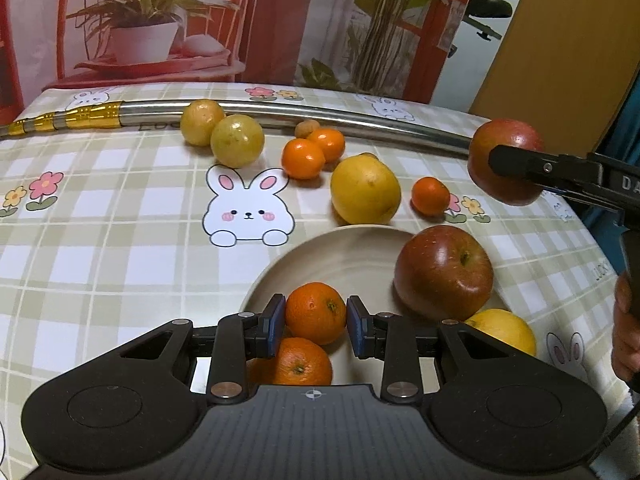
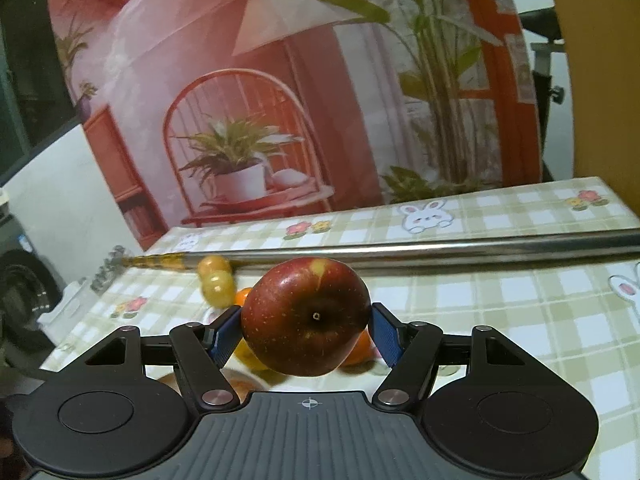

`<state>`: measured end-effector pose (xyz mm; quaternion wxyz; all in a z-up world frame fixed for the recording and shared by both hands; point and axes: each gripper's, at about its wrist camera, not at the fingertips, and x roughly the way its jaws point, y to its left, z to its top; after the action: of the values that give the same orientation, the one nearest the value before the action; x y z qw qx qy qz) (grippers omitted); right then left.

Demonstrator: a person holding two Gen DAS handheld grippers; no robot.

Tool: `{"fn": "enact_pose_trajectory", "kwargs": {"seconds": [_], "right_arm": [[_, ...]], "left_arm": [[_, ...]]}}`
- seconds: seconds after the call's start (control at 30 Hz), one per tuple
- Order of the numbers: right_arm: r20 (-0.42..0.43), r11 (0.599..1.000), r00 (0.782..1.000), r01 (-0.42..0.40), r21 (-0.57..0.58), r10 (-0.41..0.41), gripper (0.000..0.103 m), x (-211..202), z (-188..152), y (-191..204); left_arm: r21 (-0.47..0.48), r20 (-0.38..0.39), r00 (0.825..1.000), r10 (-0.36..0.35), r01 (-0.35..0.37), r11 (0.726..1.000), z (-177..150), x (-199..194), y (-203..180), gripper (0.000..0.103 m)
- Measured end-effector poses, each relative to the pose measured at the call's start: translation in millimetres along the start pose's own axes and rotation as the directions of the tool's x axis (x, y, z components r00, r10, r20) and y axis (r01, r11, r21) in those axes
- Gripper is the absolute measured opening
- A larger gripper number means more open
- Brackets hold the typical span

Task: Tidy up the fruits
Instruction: 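Carry the orange and red apple over the cream plate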

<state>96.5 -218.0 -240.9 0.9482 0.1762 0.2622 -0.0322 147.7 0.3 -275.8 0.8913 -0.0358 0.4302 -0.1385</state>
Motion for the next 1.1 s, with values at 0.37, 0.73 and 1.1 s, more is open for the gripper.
{"fn": "enact_pose_trajectory", "kwargs": {"seconds": [0.37, 0.73, 1.1], "right_arm": [[-0.025, 0.999, 0.999, -0.021, -0.029, 0.020, 0.064, -0.2, -6.6, 18.0], [-0.037, 1.000, 0.999, -0.022, -0.017, 0.022, 0.064, -9.9, -10.1, 23.6], [-0.063, 0.998, 0.998, -0.034, -0.057, 0.031, 0.064, -27.8, -16.8, 50.1]], "left_arm": [[0.025, 0.011, 1.000, 0.022, -0.023, 0.999, -1.5, -2.9, -3.1, 0.036], [-0.012, 0.067, 0.998, 0.008, -0.007, 1.000, 0.5, -25.3, -5.1, 0.040], [-0.054, 0.126, 0.989, 0.072, -0.066, 0.996, -4.0, -68.3, 10.6, 0.043]]}}
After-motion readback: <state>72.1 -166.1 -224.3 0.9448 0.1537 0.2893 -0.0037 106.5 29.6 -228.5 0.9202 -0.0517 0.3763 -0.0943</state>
